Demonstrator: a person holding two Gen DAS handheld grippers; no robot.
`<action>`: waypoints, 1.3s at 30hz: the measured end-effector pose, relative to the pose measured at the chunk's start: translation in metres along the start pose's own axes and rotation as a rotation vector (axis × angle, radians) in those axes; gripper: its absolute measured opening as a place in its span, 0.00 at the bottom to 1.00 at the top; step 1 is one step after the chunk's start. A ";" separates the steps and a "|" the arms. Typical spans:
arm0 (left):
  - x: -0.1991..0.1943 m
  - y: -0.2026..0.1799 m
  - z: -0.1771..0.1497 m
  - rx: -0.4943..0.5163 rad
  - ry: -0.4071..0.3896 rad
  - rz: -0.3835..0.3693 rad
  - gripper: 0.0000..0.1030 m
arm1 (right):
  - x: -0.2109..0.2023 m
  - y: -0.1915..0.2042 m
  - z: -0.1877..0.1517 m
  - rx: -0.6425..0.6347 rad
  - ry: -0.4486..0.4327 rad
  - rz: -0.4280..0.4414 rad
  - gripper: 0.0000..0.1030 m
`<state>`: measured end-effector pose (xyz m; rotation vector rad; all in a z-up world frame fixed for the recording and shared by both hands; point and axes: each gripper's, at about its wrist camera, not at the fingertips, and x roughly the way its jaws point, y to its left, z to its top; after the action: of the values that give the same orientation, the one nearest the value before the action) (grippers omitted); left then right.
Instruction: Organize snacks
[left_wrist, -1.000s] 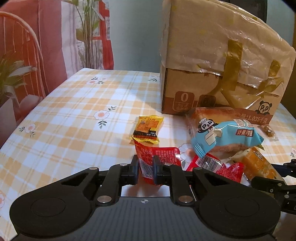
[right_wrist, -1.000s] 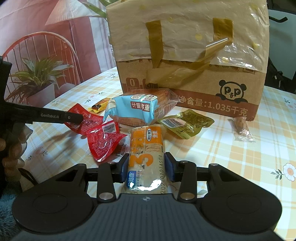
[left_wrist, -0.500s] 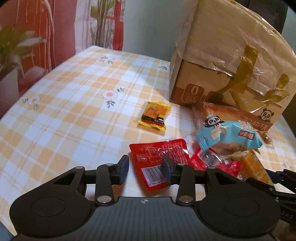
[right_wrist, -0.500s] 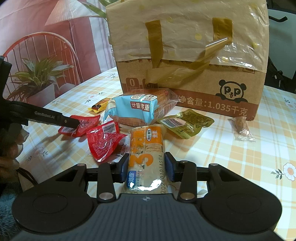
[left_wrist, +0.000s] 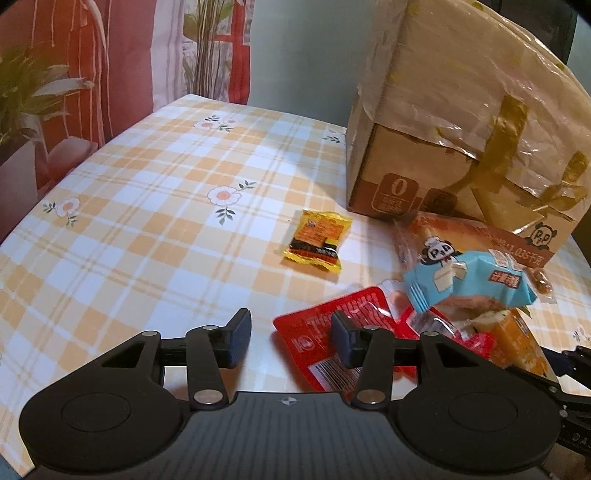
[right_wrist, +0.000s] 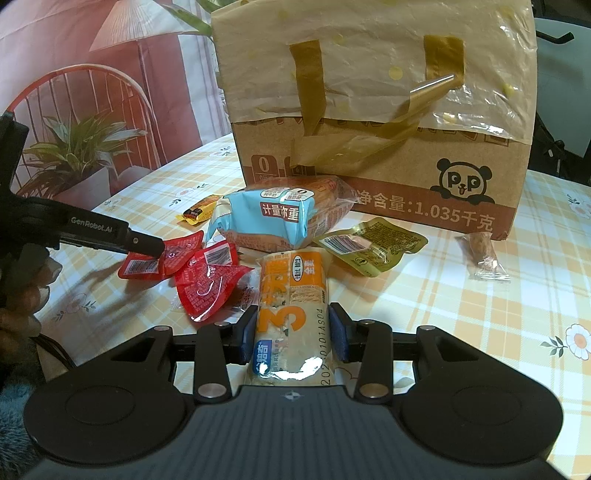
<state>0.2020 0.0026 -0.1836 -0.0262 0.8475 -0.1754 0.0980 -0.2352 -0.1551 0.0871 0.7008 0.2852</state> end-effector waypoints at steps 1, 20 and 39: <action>0.001 0.001 0.001 -0.004 0.001 0.001 0.49 | 0.000 0.000 0.000 0.000 0.000 0.000 0.41; -0.023 0.018 -0.007 -0.158 0.066 -0.121 0.49 | -0.001 -0.001 -0.001 0.019 -0.004 0.011 0.41; 0.000 0.009 0.003 0.041 0.010 0.114 0.49 | -0.001 -0.001 -0.001 0.019 -0.004 0.012 0.41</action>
<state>0.2057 0.0115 -0.1822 0.0613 0.8528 -0.0860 0.0969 -0.2366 -0.1551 0.1104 0.6996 0.2901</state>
